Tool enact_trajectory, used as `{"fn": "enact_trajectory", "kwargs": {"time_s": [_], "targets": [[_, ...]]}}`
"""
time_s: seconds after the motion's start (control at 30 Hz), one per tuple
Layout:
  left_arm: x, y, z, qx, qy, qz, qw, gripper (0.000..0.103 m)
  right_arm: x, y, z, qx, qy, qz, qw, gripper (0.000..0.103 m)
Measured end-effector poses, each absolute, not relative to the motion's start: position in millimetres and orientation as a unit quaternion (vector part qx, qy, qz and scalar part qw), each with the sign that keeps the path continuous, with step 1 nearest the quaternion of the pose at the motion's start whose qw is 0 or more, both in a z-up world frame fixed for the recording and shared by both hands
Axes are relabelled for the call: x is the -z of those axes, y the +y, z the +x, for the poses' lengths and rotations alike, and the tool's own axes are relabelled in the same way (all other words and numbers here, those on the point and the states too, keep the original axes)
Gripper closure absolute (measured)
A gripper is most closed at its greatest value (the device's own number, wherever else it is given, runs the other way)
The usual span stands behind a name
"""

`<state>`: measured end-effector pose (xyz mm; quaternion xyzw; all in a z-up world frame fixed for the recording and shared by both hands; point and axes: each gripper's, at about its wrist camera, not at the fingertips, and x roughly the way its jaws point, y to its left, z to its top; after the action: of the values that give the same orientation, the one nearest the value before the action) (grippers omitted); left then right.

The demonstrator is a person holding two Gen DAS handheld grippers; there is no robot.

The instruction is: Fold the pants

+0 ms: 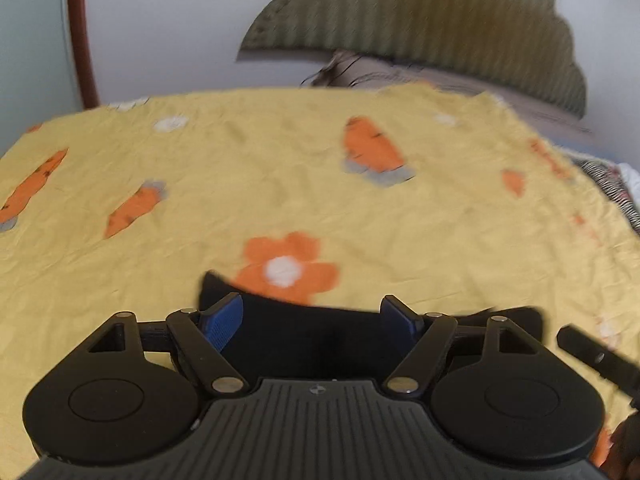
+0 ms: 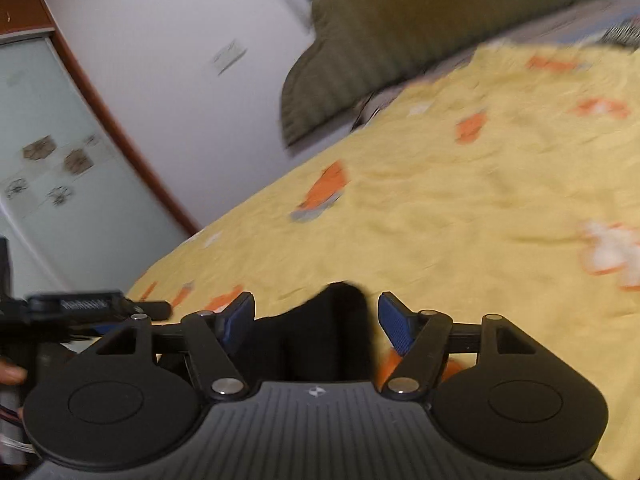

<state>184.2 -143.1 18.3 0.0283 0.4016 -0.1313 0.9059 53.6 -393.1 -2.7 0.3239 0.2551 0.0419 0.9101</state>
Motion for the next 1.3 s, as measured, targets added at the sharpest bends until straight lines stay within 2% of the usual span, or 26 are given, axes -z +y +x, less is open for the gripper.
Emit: {"fn": "enact_trajectory", "kwargs": {"time_s": [0.07, 0.1, 0.17, 0.3, 0.53, 0.63, 0.73, 0.87, 1.0, 1.2, 1.3], "targets": [[-10, -133, 196, 0.133, 0.415, 0.011, 0.900, 0.026, 10, -391, 70, -0.054, 0.273, 0.335, 0.900, 0.037], [-7, -131, 200, 0.136, 0.421, 0.009, 0.897, 0.026, 14, -391, 74, -0.058, 0.278, 0.341, 0.896, 0.042], [3, -132, 209, 0.125, 0.435, 0.014, 0.891, 0.026, 21, -395, 88, -0.064, 0.295, 0.359, 0.883, 0.081], [24, -130, 221, 0.075, 0.442, 0.039, 0.893, 0.026, 18, -391, 87, -0.041, 0.305, 0.300, 0.903, 0.093], [32, -121, 223, 0.059, 0.439, 0.014, 0.896, 0.026, 26, -382, 89, -0.023, 0.321, 0.234, 0.917, 0.092], [16, -121, 202, 0.085, 0.430, 0.020, 0.899, 0.025, 13, -385, 67, 0.019, 0.310, 0.227, 0.923, 0.072], [7, -124, 176, 0.123, 0.435, 0.020, 0.892, 0.020, -5, -376, 39, 0.070, 0.293, 0.181, 0.936, 0.069], [12, -144, 141, 0.173, 0.442, 0.051, 0.878, 0.019, -11, -339, 19, -0.060, 0.308, 0.150, 0.938, 0.070], [20, -162, 117, 0.156, 0.422, 0.111, 0.886, 0.020, 9, -314, 8, -0.047, 0.348, 0.028, 0.936, 0.070], [10, -139, 105, 0.137, 0.434, 0.019, 0.890, 0.018, -17, -326, -15, 0.010, 0.300, 0.086, 0.950, 0.069], [12, -134, 105, 0.133, 0.439, 0.002, 0.889, 0.018, -13, -339, -22, -0.002, 0.301, 0.135, 0.944, 0.069]]}}
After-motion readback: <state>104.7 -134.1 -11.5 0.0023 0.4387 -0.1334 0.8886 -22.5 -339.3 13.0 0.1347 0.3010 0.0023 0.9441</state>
